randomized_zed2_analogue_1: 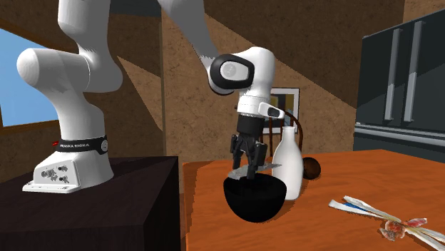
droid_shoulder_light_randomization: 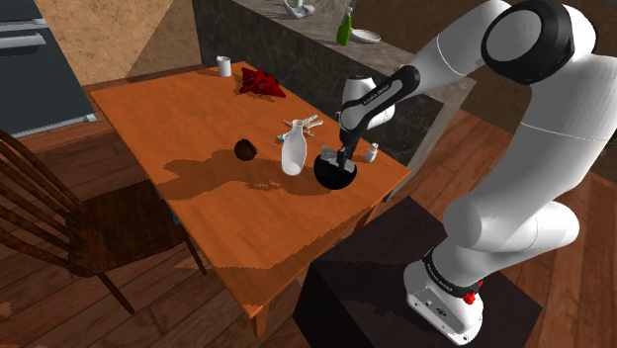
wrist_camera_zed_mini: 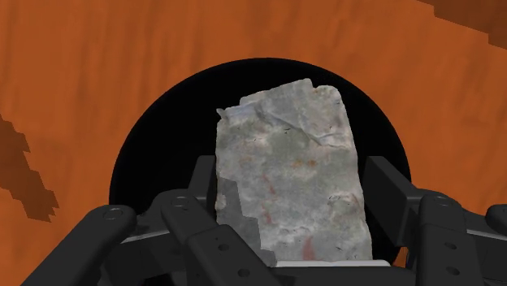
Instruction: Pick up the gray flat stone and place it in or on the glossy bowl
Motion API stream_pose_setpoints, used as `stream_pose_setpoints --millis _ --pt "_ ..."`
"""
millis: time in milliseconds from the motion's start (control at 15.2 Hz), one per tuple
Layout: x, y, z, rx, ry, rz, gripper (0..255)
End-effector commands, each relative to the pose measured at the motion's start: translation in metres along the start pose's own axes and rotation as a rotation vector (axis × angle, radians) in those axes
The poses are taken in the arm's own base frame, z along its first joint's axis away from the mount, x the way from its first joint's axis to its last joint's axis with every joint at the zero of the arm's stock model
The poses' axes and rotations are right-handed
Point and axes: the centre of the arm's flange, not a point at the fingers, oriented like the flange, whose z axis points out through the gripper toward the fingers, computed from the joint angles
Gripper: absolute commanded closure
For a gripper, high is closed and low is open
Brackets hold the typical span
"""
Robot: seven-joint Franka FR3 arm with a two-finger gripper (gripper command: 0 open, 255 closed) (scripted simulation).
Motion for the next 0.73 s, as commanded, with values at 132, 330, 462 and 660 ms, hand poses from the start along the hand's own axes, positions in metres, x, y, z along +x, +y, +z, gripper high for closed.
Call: stream_pose_setpoints --millis 132,330,462,660 --pt "0.0028 0.0013 0.0176 0.0 0.0 0.0 255" --pt "0.0028 0.0014 0.0176 0.0 0.0 0.0 255" --pt "0.0028 0.0014 0.0176 0.0 0.0 0.0 255" --pt "0.0028 0.0013 0.0176 0.0 0.0 0.0 0"
